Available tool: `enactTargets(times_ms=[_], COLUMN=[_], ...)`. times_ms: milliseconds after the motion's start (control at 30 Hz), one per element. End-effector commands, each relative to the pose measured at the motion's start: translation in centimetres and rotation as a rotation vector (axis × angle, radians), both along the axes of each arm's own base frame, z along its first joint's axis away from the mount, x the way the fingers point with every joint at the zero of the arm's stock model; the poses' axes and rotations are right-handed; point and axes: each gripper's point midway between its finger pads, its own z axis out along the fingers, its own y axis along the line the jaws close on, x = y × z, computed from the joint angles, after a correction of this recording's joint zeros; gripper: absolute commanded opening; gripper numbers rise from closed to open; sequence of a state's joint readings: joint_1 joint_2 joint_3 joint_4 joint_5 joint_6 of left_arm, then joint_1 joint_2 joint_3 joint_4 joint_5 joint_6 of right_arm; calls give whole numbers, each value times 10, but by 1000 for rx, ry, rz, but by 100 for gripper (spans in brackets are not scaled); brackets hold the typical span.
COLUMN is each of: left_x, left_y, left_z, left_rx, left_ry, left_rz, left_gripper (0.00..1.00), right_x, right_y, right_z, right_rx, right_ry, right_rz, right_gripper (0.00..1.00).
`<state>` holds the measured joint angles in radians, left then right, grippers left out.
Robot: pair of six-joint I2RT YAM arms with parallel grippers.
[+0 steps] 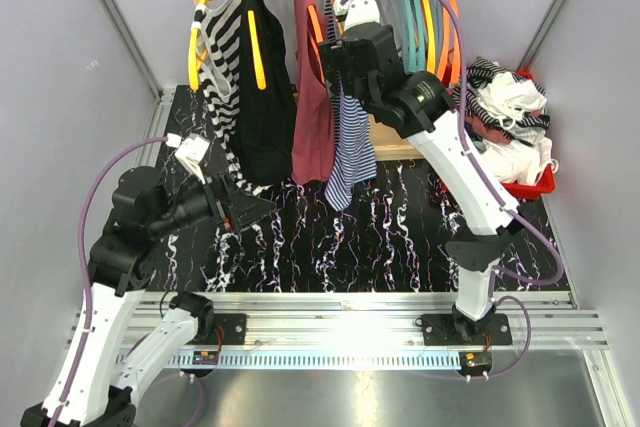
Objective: Remove the tank top from the hanger
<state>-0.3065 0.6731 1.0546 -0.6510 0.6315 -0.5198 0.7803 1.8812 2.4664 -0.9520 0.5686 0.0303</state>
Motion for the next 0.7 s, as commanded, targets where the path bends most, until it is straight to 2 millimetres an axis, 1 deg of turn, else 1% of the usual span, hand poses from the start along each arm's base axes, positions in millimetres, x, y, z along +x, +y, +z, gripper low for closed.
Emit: enactTargets(times_ms=[0, 67, 100, 167, 200, 267, 300, 333, 367, 400, 433, 500, 533, 567, 633, 667], left_x=[-3, -3, -4, -3, -4, -5, -5, -5, -5, -5, -5, -4, -4, -4, -3, -3], left_y=[2, 3, 3, 3, 3, 3, 4, 4, 4, 4, 4, 5, 4, 4, 4, 4], left_z=[20, 17, 17, 15, 15, 13, 13, 13, 12, 11, 12, 12, 11, 12, 14, 16], left_rx=[-11, -5, -4, -1, -1, 2, 2, 2, 4, 5, 3, 5, 4, 3, 0, -2], left_ry=[-79, -74, -73, -70, -70, -68, -70, -68, -68, -68, -70, -70, -67, -67, -74, -78], left_rz=[7, 8, 6, 8, 6, 5, 6, 8, 9, 10, 12, 13, 12, 13, 16, 18], left_gripper=[99, 99, 99, 99, 99, 99, 99, 99, 99, 99, 99, 99, 99, 99, 99, 99], right_x=[20, 26, 33, 41, 46, 51, 53, 57, 58, 58, 60, 60, 59, 58, 56, 52], right_y=[-15, -20, -20, -20, -24, -26, -22, -26, -26, -20, -23, -19, -18, -19, -16, -15], right_z=[34, 38, 34, 32, 31, 28, 25, 25, 25, 24, 24, 26, 28, 30, 33, 38], right_rx=[88, 113, 116, 130, 140, 162, 174, 188, 198, 210, 216, 231, 236, 239, 248, 255], right_ry=[-106, -118, -112, -109, -103, -87, -72, -67, -65, -52, -51, -49, -52, -56, -58, -67], right_rz=[-83, -100, -96, -88, -81, -66, -29, -24, -6, 37, 41, 73, 82, 86, 117, 130], right_gripper=[85, 82, 80, 78, 76, 74, 71, 70, 69, 66, 54, 37, 21, 15, 6, 0])
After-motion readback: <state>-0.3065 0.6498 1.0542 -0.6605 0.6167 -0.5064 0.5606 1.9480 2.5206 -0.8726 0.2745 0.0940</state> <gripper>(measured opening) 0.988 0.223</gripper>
